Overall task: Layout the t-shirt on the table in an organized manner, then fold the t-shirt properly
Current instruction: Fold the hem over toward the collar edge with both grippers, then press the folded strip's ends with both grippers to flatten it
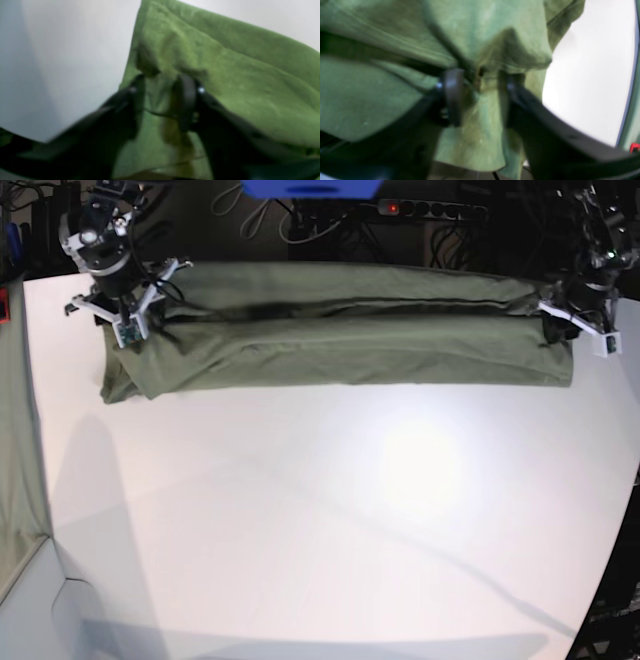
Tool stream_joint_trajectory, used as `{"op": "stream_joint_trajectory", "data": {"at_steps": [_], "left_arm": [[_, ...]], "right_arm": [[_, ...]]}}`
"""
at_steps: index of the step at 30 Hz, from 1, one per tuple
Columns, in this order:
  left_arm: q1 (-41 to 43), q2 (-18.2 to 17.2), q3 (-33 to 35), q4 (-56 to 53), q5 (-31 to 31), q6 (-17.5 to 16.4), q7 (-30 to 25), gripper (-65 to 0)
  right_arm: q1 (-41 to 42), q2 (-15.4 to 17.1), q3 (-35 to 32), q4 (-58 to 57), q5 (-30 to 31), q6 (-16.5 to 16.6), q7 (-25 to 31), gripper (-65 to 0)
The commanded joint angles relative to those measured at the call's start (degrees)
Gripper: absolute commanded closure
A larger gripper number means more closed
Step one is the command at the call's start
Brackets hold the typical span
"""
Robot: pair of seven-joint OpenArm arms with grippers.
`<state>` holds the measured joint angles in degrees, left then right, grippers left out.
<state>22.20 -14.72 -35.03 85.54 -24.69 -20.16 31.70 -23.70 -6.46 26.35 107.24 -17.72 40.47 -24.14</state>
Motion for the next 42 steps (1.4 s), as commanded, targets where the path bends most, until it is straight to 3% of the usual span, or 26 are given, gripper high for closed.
{"op": "stream_joint_trajectory", "data": {"at_steps": [1, 4, 9, 15, 22, 27, 31, 42], "left_arm": [[0.2, -0.8, -0.3, 1.3, -0.4, -0.2, -1.1, -26.4], [0.2, -0.8, -0.5, 1.3, -0.5, -0.2, -1.1, -34.1], [0.3, -0.8, -0.6, 1.3, -0.6, -0.2, -1.1, -40.8], [0.3, -0.8, -0.7, 1.4, -0.7, -0.2, -1.1, -41.7], [-0.1, -0.7, -0.8, 2.0, -1.1, -0.3, -1.1, -44.1], [0.4, -1.1, -1.5, 5.7, -6.2, -0.3, -1.1, -55.1], [0.6, -0.8, -3.3, 8.7, -6.6, -0.3, -1.0, -65.0], [1.8, -1.0, -5.8, 2.9, -6.5, -0.3, -1.1, -64.1]], "right_arm": [[0.0, 0.4, 0.4, 1.8, 0.6, -0.5, 1.2, -30.3], [-0.2, 0.3, 0.7, 5.2, 0.6, -0.5, 0.8, -34.5], [-0.3, -0.8, 2.1, 8.6, 0.6, -0.5, 0.8, -34.9], [-0.2, -1.4, 2.1, 8.4, 0.6, -0.5, 0.8, -35.1], [0.4, -2.5, -2.7, 7.0, 0.6, -0.5, 0.7, -35.2], [2.8, -2.5, -3.9, 2.7, 0.6, -0.5, 0.6, -35.2], [4.9, -2.5, -3.8, -2.1, 0.6, -0.5, 0.6, -35.2], [4.9, -2.5, -3.9, -5.2, 0.6, -0.5, 1.2, -35.2]]}}
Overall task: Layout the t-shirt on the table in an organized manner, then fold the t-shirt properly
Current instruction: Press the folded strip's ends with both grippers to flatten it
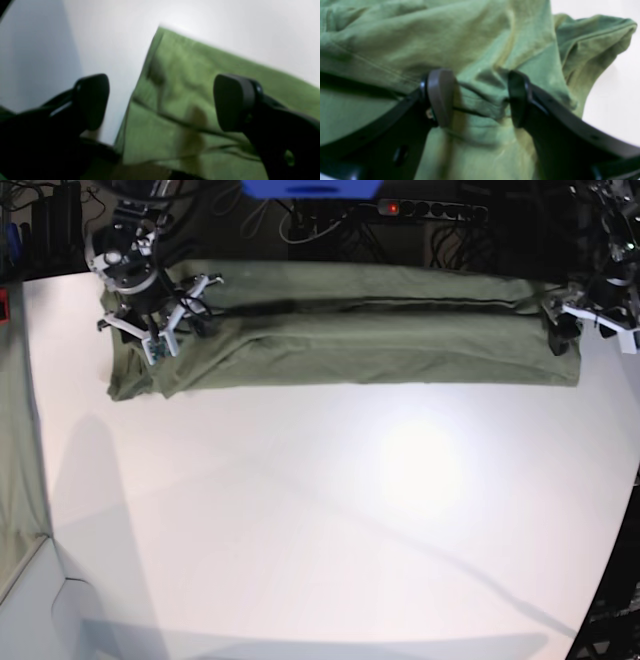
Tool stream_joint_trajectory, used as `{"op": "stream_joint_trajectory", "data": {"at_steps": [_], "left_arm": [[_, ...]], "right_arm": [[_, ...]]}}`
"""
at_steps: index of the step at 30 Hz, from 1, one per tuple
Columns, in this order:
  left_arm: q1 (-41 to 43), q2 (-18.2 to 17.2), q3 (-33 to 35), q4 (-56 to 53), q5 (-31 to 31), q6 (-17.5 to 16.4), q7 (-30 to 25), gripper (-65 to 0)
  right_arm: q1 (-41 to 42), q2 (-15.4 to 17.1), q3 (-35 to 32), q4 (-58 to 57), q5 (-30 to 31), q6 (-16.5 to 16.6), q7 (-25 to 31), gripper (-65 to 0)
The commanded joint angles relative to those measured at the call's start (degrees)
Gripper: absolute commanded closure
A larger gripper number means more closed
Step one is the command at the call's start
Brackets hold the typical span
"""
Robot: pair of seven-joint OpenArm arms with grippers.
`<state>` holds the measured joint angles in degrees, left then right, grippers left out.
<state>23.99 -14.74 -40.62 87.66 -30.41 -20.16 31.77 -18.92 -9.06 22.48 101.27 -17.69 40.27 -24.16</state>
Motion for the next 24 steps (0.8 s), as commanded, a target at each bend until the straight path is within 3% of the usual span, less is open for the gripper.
{"op": "stream_joint_trajectory", "data": {"at_steps": [1, 14, 24], "left_arm": [[0.1, -0.9, 0.0, -0.1, -0.8, -0.3, -1.1, -64.1], [-3.3, -0.9, 2.6, -9.7, -0.8, -0.3, -1.7, -64.1], [-2.9, -0.8, 6.6, -10.0, -0.8, -0.3, -1.7, -63.9]], "right_arm": [[0.2, 0.1, 0.0, 0.7, 0.6, -0.3, 1.2, -35.2], [1.1, 0.1, 0.0, 0.6, 0.6, -0.3, 0.9, -35.0], [1.4, 0.1, 0.0, 0.7, 0.6, -0.3, 0.9, -35.0]]}}
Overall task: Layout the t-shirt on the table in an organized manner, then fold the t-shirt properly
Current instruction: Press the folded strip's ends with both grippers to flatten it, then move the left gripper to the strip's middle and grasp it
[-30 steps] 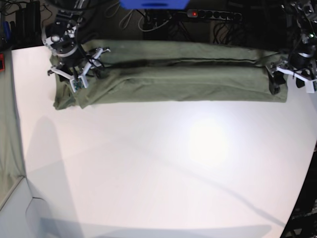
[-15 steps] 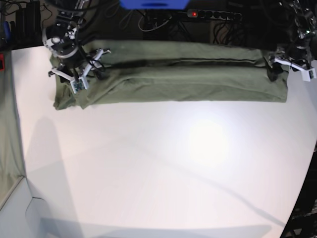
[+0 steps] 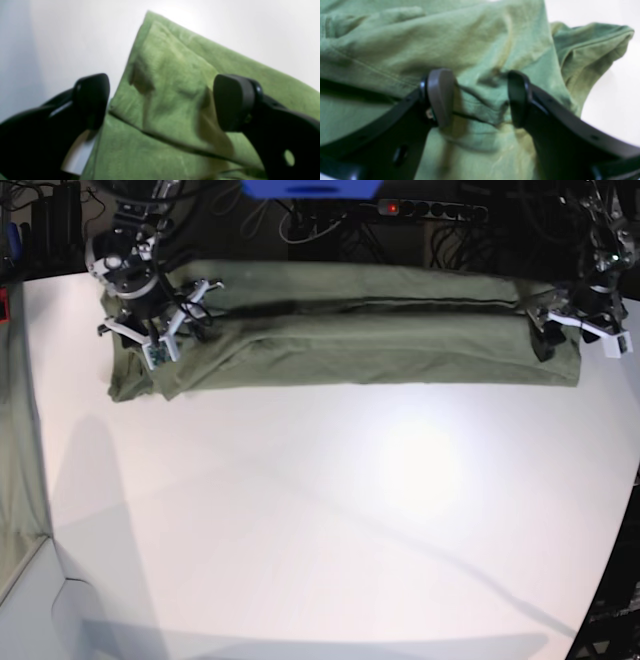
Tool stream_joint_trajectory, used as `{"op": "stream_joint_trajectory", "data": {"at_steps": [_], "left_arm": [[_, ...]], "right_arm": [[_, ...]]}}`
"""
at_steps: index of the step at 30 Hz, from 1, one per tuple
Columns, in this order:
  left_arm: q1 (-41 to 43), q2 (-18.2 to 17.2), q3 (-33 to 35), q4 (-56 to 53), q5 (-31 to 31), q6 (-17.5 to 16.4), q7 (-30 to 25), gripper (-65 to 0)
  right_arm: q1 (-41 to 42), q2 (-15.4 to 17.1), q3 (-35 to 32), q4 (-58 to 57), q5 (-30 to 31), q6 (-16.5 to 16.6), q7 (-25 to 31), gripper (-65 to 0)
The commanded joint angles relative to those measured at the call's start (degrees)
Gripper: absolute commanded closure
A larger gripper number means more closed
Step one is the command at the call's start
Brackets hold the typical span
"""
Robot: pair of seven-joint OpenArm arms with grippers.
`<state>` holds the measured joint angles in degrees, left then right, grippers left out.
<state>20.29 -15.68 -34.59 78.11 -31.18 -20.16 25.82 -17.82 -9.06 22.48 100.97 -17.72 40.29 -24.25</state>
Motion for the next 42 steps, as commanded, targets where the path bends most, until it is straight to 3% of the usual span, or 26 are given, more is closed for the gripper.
{"op": "stream_joint_trajectory", "data": {"at_steps": [1, 6, 9, 19, 22, 25, 36, 39, 42], "left_arm": [[0.8, 0.2, 0.4, -0.4, 0.0, -0.3, 4.4, -63.9], [2.1, 0.2, 0.4, 0.0, 0.0, -0.3, 4.6, -63.8], [2.6, 0.2, 0.3, -0.1, 0.0, -0.3, 4.3, -58.6], [0.0, 0.1, 0.4, -6.7, 0.1, -0.3, 4.3, -24.6], [-0.5, 0.1, 0.4, -7.3, 0.1, -2.6, 4.2, -14.3], [-1.4, -0.2, 0.3, -7.2, 0.1, -2.9, 4.2, 0.0], [-5.2, -1.8, 0.1, -2.0, 0.0, -2.9, 4.6, -0.1], [-3.8, -0.7, 0.3, 6.2, 0.1, -2.8, 4.8, -0.1], [-1.2, 3.1, 0.4, 15.3, 0.1, -2.8, 4.8, -0.1]], "right_arm": [[0.3, 0.1, 0.0, 1.1, 0.6, -0.3, 1.0, -35.0], [0.3, 0.1, 0.0, 1.1, 0.6, -0.3, 1.0, -35.0], [0.3, 0.1, 0.0, 1.1, 0.6, -0.3, 1.1, -35.0], [0.3, 0.1, 0.0, 1.1, 0.6, -0.3, 1.1, -35.0], [0.3, 0.1, 0.0, 1.1, 0.6, -0.3, 1.2, -34.9], [0.3, 0.1, 0.0, 1.1, 0.6, -0.3, 1.2, -34.9], [0.3, 0.1, -0.1, 1.0, 0.6, -0.3, 1.3, -34.9], [0.3, 0.1, -0.1, 1.0, 0.6, -0.3, 1.2, -34.9], [0.3, 0.1, -0.1, 1.0, 0.6, -0.3, 1.3, -34.9]]}}
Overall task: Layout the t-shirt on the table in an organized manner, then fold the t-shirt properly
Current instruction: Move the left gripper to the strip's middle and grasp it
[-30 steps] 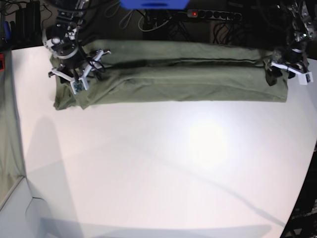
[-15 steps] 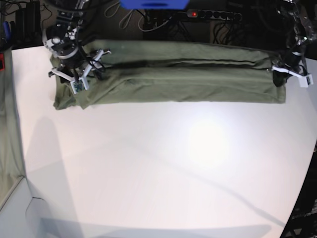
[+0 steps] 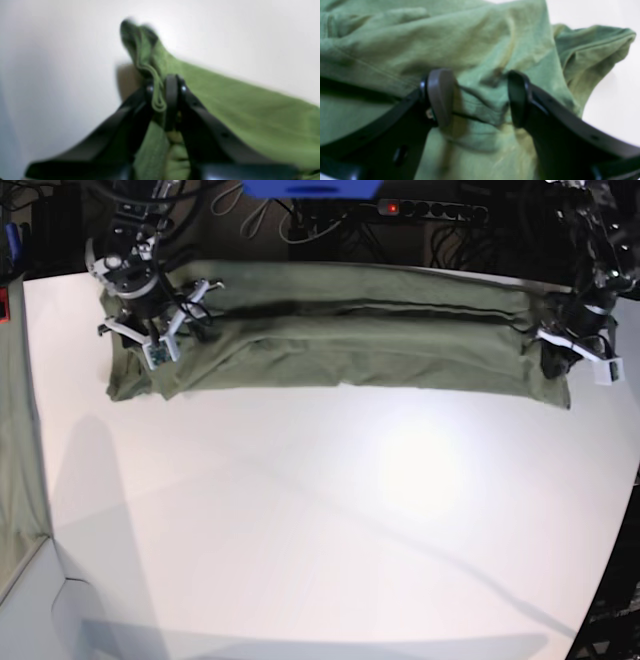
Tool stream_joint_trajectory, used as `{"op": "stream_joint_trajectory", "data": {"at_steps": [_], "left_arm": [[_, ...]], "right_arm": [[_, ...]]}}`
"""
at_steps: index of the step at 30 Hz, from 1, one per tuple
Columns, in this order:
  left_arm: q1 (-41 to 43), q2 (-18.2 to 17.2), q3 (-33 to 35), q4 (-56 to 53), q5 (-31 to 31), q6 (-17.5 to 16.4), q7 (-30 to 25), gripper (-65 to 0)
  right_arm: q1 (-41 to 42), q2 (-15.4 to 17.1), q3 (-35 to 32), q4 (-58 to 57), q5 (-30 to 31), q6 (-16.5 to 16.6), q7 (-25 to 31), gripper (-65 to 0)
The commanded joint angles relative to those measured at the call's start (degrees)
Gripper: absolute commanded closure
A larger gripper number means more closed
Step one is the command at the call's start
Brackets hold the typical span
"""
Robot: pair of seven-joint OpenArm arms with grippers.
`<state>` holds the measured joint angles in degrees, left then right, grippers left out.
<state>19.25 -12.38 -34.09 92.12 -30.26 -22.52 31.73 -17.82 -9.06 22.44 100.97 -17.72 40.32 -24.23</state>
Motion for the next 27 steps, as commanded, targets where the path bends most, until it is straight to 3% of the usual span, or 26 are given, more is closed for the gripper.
{"op": "stream_joint_trajectory", "data": {"at_steps": [1, 5, 11, 19, 27], "left_arm": [[0.8, 1.0, -0.1, 3.8, -0.7, -0.5, -1.1, -0.1], [4.3, 7.4, 3.5, 14.8, 6.0, -0.5, -1.1, -0.1], [7.1, 14.4, 18.7, 20.6, 21.2, -0.6, -1.5, -0.1], [5.9, 17.8, 36.2, 19.8, 33.7, -0.5, -1.2, -0.1], [4.9, 18.2, 41.5, 16.5, 37.7, -0.5, -1.2, -0.1]], "right_arm": [[0.3, 0.1, -0.1, 1.0, 0.6, -0.3, 1.2, -34.9], [0.3, 0.1, -0.1, 1.1, 0.6, -0.3, 1.1, -34.9], [0.3, 0.1, -0.1, 1.1, 0.6, -0.3, 1.1, -34.9], [0.3, 0.1, -0.1, 1.1, 0.6, -0.3, 1.0, -34.9], [0.3, 0.1, -0.1, 1.1, 0.6, -0.3, 1.0, -34.9]]}}
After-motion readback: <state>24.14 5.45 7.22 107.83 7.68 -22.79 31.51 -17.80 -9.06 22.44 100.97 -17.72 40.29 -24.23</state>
